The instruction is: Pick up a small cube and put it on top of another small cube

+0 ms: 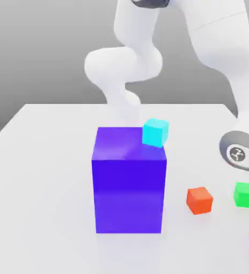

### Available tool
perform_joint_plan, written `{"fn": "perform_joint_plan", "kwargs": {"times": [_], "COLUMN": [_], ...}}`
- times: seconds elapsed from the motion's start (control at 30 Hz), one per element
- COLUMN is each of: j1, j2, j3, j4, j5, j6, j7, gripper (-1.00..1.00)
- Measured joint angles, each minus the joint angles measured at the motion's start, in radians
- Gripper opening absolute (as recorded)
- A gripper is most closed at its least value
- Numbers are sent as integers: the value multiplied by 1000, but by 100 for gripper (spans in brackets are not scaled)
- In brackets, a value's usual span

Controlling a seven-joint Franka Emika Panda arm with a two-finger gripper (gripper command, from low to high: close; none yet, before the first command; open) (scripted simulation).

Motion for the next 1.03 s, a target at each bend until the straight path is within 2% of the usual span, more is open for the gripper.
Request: {"fn": "perform_joint_plan", "kwargs": {"times": [0.1, 0.23, 0.43, 0.6, 0.73, 0.93, 0.97, 1.03], "j1": [-6, -42, -1, 61, 84, 132, 143, 143], "j2": [-15, -145, -324, -455, -464, -323, -303, -303], "j3": [8, 70, 153, 202, 202, 125, 110, 110], "j4": [-4, -47, -193, -317, -367, -361, -360, -360], "j5": [9, 93, 248, 311, 273, 111, 87, 87], "j6": [-11, -94, -99, -100, -66, 53, 69, 69], "j7": [-7, -41, 132, 337, 473, 598, 616, 616], "gripper": [-100, -100, -100, -100, -100, -100, 100, 100]}}
